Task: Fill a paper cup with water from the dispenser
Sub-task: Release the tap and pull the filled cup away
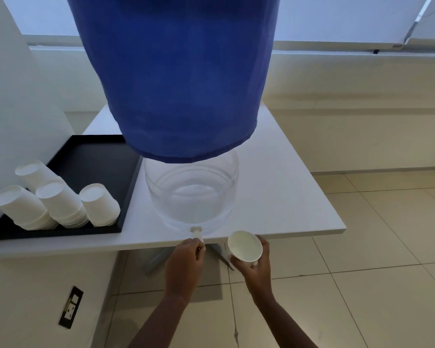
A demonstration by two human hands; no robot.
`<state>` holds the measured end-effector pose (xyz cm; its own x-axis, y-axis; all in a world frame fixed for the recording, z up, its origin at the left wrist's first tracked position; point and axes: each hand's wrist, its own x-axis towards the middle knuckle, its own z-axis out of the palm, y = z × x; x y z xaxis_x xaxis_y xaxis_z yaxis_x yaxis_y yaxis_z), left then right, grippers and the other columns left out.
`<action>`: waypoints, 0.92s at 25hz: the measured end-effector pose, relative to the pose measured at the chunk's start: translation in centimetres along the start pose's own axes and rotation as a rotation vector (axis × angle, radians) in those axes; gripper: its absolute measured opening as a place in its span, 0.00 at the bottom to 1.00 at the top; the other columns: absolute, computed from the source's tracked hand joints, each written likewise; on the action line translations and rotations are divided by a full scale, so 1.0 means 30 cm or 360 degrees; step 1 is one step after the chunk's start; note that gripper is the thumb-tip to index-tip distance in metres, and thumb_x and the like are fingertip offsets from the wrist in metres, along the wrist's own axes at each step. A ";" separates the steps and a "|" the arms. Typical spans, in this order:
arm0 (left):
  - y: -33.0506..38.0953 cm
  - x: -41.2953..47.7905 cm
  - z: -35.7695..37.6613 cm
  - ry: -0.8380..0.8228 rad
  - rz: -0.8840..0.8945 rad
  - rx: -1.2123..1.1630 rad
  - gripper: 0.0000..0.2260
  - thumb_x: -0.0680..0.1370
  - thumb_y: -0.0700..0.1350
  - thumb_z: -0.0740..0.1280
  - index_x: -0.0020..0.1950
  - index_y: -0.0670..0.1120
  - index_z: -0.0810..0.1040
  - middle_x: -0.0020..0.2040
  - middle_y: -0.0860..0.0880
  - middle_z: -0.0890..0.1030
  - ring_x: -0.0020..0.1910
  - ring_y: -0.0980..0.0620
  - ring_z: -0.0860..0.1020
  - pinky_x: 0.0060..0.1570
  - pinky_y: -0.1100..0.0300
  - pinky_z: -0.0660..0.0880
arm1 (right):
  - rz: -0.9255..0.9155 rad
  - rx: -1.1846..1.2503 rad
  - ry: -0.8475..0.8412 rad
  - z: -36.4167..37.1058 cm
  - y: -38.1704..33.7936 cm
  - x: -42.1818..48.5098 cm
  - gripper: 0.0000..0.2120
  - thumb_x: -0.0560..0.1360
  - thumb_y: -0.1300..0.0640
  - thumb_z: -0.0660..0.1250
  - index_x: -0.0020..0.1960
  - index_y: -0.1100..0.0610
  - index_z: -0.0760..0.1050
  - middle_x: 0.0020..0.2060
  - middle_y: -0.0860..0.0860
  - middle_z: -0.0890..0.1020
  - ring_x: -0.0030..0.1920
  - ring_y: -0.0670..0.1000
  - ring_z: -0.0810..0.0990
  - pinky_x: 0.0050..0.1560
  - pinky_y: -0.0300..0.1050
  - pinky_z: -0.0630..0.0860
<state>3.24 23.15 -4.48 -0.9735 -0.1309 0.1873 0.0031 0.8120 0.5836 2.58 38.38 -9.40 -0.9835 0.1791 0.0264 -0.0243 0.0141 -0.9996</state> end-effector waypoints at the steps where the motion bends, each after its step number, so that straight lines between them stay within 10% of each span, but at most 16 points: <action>1: 0.019 0.004 0.008 -0.0002 0.0007 0.0018 0.03 0.76 0.38 0.68 0.44 0.39 0.81 0.39 0.43 0.84 0.36 0.52 0.78 0.36 0.69 0.68 | -0.0033 0.0005 0.0022 -0.026 -0.020 0.033 0.31 0.59 0.60 0.76 0.56 0.45 0.65 0.49 0.44 0.75 0.50 0.43 0.76 0.45 0.36 0.76; 7: 0.122 0.046 0.069 -0.0033 0.0066 0.0083 0.04 0.77 0.40 0.66 0.46 0.41 0.80 0.43 0.44 0.83 0.45 0.47 0.79 0.44 0.57 0.79 | -0.0086 -0.0067 0.0104 -0.114 -0.108 0.233 0.32 0.59 0.56 0.77 0.57 0.48 0.63 0.50 0.45 0.73 0.51 0.45 0.74 0.48 0.38 0.72; 23: 0.158 0.114 0.235 -0.0201 0.0077 0.0140 0.19 0.80 0.43 0.59 0.71 0.44 0.64 0.69 0.47 0.71 0.68 0.51 0.70 0.67 0.61 0.71 | 0.0154 -0.0289 0.0058 -0.132 -0.010 0.403 0.36 0.61 0.56 0.78 0.61 0.50 0.59 0.55 0.49 0.71 0.55 0.52 0.72 0.49 0.44 0.68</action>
<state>-1.70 30.56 -6.64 -0.9937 -0.0225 0.1096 0.0360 0.8630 0.5040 -8.60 44.45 -8.73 -0.9724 0.2237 -0.0659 0.1058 0.1714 -0.9795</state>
